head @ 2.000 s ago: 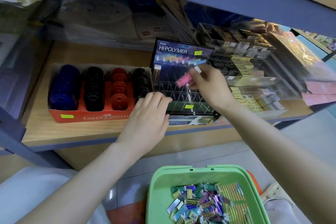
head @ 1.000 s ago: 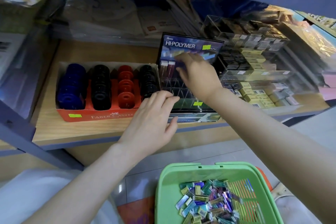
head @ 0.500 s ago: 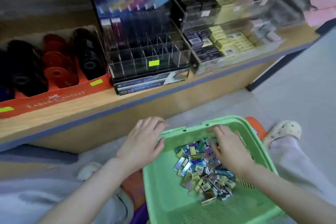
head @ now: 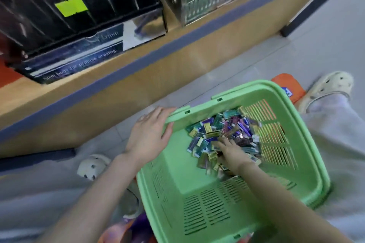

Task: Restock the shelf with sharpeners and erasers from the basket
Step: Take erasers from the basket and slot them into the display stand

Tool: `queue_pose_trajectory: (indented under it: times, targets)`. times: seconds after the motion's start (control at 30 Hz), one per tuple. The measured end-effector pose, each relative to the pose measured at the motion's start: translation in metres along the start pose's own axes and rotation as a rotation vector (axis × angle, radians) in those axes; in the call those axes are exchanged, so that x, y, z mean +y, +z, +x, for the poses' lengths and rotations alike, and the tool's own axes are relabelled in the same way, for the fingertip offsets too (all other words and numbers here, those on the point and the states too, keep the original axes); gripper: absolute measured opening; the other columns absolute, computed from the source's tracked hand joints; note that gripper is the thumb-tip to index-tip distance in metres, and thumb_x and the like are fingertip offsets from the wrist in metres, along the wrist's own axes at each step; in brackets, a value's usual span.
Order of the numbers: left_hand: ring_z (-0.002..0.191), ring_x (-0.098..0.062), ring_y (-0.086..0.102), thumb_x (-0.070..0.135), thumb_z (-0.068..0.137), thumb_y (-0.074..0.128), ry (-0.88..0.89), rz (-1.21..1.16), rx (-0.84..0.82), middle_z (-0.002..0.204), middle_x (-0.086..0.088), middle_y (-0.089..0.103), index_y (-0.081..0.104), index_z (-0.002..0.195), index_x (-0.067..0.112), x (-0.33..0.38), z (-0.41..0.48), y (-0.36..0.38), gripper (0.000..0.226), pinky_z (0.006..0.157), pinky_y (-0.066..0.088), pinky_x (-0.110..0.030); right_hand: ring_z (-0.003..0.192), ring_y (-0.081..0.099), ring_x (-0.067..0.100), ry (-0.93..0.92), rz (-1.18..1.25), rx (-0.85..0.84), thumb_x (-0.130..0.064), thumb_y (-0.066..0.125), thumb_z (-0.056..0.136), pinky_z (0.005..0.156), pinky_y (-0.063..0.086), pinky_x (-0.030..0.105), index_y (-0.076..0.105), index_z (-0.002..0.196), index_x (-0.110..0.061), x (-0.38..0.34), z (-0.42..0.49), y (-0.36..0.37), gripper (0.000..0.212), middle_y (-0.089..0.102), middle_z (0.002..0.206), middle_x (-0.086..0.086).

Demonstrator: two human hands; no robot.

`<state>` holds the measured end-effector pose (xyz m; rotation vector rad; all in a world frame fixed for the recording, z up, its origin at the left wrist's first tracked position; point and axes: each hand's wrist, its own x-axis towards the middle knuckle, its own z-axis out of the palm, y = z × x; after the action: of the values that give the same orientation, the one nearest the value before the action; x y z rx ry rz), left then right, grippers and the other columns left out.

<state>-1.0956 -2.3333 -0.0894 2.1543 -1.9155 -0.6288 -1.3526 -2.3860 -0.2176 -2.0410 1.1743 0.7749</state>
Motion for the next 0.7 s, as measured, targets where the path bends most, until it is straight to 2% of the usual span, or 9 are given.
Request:
queue_pose_trajectory:
  times: [0.1, 0.17, 0.23, 0.3, 0.4, 0.47, 0.53, 0.6, 0.7]
  targets:
    - [0.094, -0.027, 0.064, 0.037, 0.093, 0.031, -0.032, -0.04, -0.011, 0.115, -0.002, 0.062, 0.054, 0.126, 0.017, 0.001, 0.002, 0.001, 0.046, 0.082, 0.049, -0.036, 0.143, 0.019, 0.032, 0.008, -0.079, 0.006, 0.009, 0.048, 0.086, 0.11, 0.035, 0.046, 0.022, 0.148, -0.033, -0.001, 0.006, 0.003, 0.079, 0.015, 0.157, 0.005]
    - [0.095, -0.026, 0.063, 0.037, 0.093, 0.033, -0.041, -0.057, 0.006, 0.114, -0.001, 0.062, 0.054, 0.126, 0.017, 0.0, 0.002, 0.004, 0.044, 0.083, 0.047, -0.035, 0.132, 0.039, 0.032, 0.002, -0.072, 0.033, 0.014, 0.047, 0.083, 0.099, 0.048, 0.04, 0.03, 0.144, -0.029, 0.001, 0.012, 0.003, 0.076, 0.021, 0.154, 0.01]
    - [0.1, -0.024, 0.06, 0.037, 0.092, 0.033, -0.043, -0.103, 0.019, 0.115, -0.001, 0.06, 0.054, 0.126, 0.017, -0.001, 0.0, 0.006, 0.045, 0.086, 0.045, -0.035, 0.109, 0.057, 0.025, -0.008, -0.03, 0.033, 0.006, 0.052, 0.086, 0.089, 0.054, 0.034, 0.038, 0.138, -0.026, 0.002, 0.019, 0.002, 0.062, 0.028, 0.149, 0.012]
    - [0.106, -0.02, 0.054, 0.032, 0.091, 0.037, -0.035, -0.214, 0.073, 0.114, -0.001, 0.056, 0.056, 0.123, 0.014, -0.002, -0.002, 0.009, 0.04, 0.09, 0.044, -0.034, 0.089, 0.062, 0.02, -0.015, 0.023, 0.02, 0.0, 0.054, 0.089, 0.082, 0.057, 0.032, 0.042, 0.134, -0.023, 0.003, 0.023, -0.001, 0.052, 0.031, 0.147, 0.013]
    - [0.102, -0.014, 0.049, 0.017, 0.089, 0.041, 0.091, -0.239, 0.176, 0.106, 0.001, 0.053, 0.055, 0.112, 0.013, 0.006, -0.011, 0.015, 0.027, 0.087, 0.039, -0.024, 0.08, 0.061, 0.017, -0.006, 0.136, 0.012, -0.006, 0.055, 0.091, 0.078, 0.055, 0.025, 0.047, 0.129, -0.022, 0.005, 0.02, -0.007, 0.042, 0.039, 0.137, 0.012]
    - [0.093, -0.001, 0.046, 0.013, 0.09, 0.043, 0.163, -0.264, 0.13, 0.101, 0.007, 0.051, 0.054, 0.108, 0.017, 0.014, -0.02, 0.026, 0.021, 0.083, 0.036, -0.017, 0.079, 0.058, 0.016, -0.021, 0.221, 0.03, -0.01, 0.058, 0.091, 0.081, 0.053, 0.024, 0.05, 0.126, -0.02, 0.004, 0.012, -0.014, 0.038, 0.045, 0.128, 0.01]
    - [0.089, 0.008, 0.048, 0.011, 0.094, 0.048, 0.031, -0.415, -0.028, 0.102, 0.011, 0.052, 0.056, 0.11, 0.018, 0.026, -0.025, 0.038, 0.019, 0.079, 0.042, -0.017, 0.085, 0.057, 0.016, -0.068, 0.297, 0.059, -0.015, 0.062, 0.089, 0.09, 0.052, 0.03, 0.052, 0.124, -0.02, 0.001, 0.001, -0.023, 0.036, 0.049, 0.121, 0.007]
    - [0.099, 0.006, 0.048, 0.018, 0.097, 0.049, -0.208, -0.58, -0.186, 0.113, 0.01, 0.053, 0.053, 0.12, 0.02, 0.041, -0.024, 0.047, 0.024, 0.092, 0.042, -0.022, 0.09, 0.055, 0.015, -0.126, 0.38, 0.096, -0.019, 0.066, 0.087, 0.094, 0.049, 0.03, 0.053, 0.123, -0.018, -0.008, -0.013, -0.034, 0.038, 0.051, 0.117, 0.003]
    - [0.11, -0.003, 0.043, 0.033, 0.1, 0.041, -0.569, -0.91, -0.333, 0.122, 0.009, 0.048, 0.041, 0.133, 0.02, 0.055, -0.018, 0.058, 0.036, 0.095, 0.031, -0.018, 0.081, 0.058, 0.012, -0.181, 0.574, 0.225, -0.014, 0.067, 0.085, 0.08, 0.053, 0.02, 0.056, 0.116, -0.019, -0.03, -0.034, -0.049, 0.033, 0.059, 0.105, 0.0]
